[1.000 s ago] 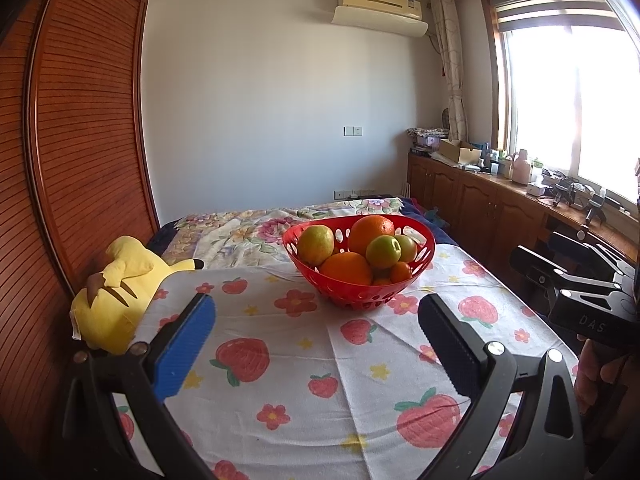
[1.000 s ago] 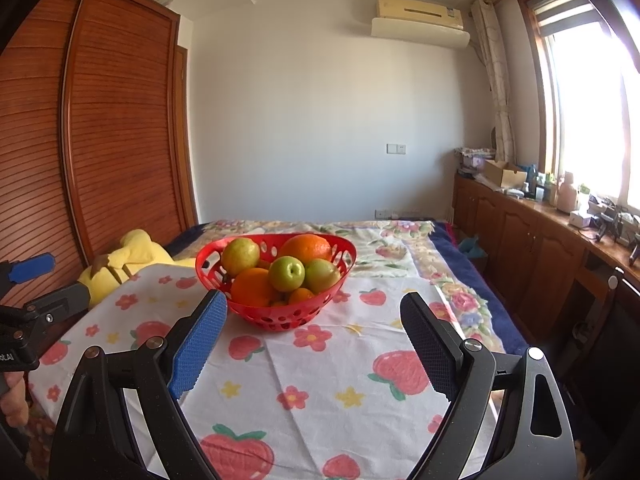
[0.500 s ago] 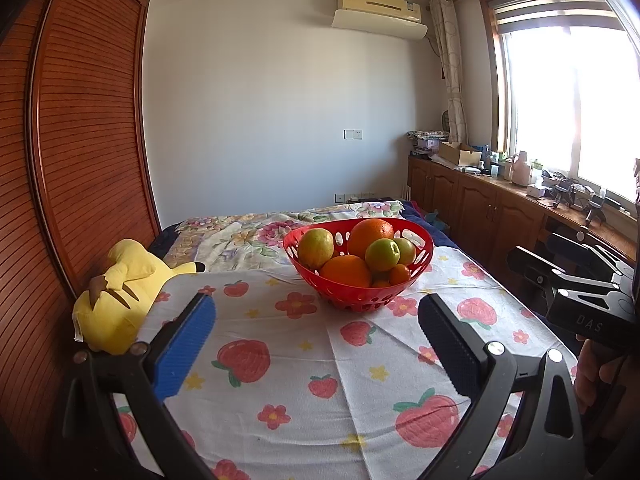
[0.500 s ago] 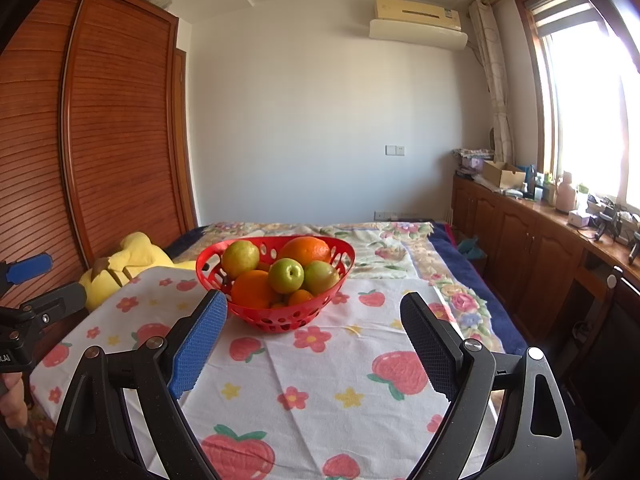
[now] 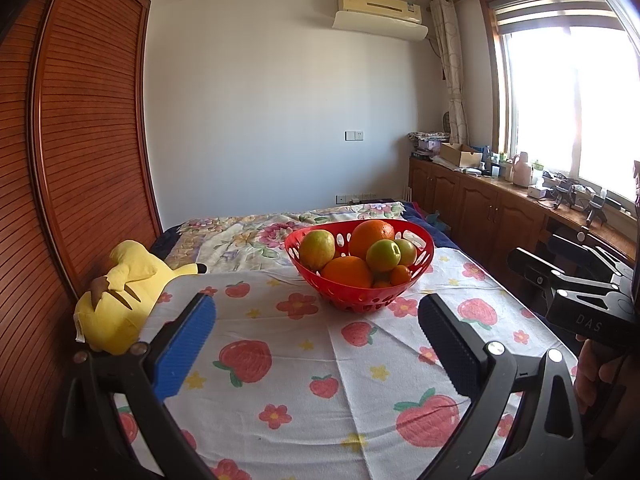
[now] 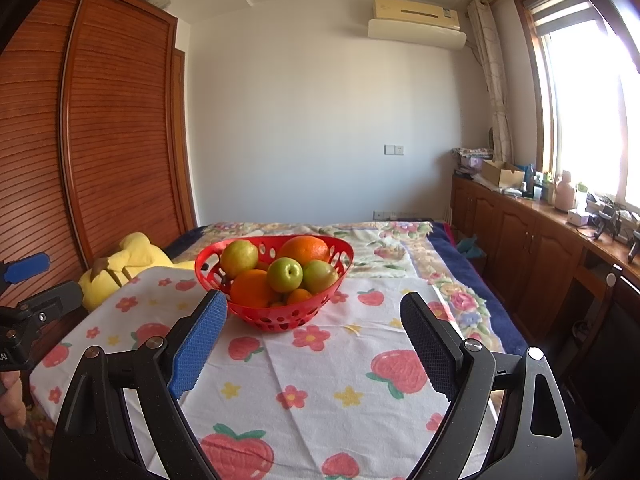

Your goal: Organize fruits

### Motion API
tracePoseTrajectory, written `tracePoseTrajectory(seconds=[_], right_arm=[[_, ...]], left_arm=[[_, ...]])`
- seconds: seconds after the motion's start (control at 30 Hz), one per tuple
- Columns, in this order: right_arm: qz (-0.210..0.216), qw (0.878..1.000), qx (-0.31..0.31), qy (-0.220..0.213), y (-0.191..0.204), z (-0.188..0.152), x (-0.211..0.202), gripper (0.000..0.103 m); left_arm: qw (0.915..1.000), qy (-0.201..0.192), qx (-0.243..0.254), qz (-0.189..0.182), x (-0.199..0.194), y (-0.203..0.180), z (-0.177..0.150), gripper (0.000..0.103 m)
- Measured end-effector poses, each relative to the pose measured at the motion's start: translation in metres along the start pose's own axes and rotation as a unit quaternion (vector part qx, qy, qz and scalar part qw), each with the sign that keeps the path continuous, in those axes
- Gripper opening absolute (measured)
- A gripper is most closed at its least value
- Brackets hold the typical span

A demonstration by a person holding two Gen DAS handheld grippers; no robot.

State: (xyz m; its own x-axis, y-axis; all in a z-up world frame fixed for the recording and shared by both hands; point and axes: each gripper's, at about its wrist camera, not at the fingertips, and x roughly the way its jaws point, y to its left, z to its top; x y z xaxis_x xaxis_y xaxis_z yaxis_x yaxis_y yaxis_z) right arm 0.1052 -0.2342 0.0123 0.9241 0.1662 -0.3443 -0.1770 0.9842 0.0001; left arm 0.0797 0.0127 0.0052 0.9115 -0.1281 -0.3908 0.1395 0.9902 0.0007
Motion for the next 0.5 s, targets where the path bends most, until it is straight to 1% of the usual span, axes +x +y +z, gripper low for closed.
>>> tracePoseTrajectory(seconds=[0.5], right_arm=[[0.000, 1.000, 0.000, 0.000, -0.0007, -0.0002, -0.0001, 0.090]], left_arm=[[1.0000, -0.001, 0.000, 0.000, -0.0002, 0.0013, 0.0019, 0.102]])
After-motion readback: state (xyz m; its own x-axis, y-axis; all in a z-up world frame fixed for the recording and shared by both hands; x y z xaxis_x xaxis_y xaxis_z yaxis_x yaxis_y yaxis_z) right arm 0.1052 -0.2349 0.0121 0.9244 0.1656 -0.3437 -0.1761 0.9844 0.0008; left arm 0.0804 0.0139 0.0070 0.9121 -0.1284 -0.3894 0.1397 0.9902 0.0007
